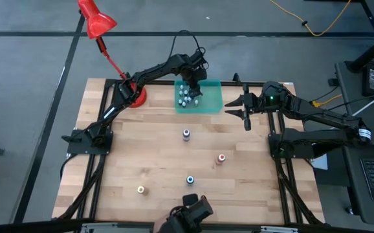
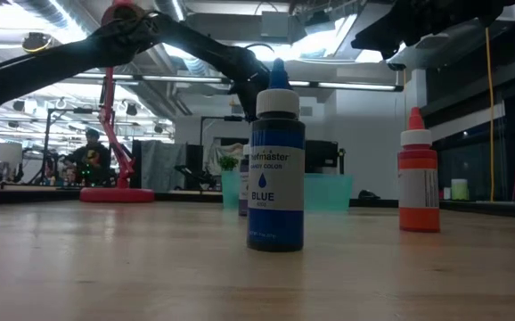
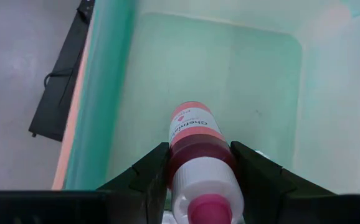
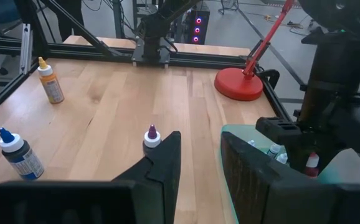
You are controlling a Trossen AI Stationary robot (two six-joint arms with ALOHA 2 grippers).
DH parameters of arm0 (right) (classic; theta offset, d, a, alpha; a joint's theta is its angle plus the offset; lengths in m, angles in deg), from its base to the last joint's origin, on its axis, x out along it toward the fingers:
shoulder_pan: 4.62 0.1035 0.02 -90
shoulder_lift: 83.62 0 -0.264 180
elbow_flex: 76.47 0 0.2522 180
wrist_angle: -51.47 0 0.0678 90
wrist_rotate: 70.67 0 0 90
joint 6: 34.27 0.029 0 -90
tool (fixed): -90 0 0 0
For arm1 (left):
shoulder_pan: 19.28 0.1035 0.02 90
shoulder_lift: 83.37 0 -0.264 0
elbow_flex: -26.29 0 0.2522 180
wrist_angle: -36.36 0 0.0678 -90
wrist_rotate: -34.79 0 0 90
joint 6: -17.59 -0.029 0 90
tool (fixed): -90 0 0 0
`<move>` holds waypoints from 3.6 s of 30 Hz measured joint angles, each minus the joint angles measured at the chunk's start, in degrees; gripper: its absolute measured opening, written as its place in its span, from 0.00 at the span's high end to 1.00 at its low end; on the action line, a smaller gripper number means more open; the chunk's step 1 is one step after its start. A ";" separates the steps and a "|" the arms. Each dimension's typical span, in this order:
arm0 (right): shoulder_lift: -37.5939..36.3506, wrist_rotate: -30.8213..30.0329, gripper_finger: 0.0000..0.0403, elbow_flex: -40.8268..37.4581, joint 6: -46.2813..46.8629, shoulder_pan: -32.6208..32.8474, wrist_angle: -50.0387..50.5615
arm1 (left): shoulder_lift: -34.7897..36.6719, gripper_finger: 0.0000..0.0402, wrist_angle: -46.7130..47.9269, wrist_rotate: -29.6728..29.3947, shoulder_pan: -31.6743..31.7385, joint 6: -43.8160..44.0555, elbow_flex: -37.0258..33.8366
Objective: Pick & Place food coloring
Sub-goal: Put the large pink food coloring bottle into the green bin
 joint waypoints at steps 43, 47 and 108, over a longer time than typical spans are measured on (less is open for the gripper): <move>0.09 0.33 0.71 0.00 -0.15 -0.03 -0.02 | -0.02 0.64 -3.02 -4.38 -3.93 -2.67 0.09; 0.09 0.35 0.71 0.00 -0.26 -0.01 -0.04 | 2.31 0.64 -4.79 -4.25 -3.53 -1.67 0.13; 0.11 0.37 0.71 0.00 1.46 -0.03 -1.45 | -0.39 0.62 0.65 -6.54 -2.43 -6.28 -0.87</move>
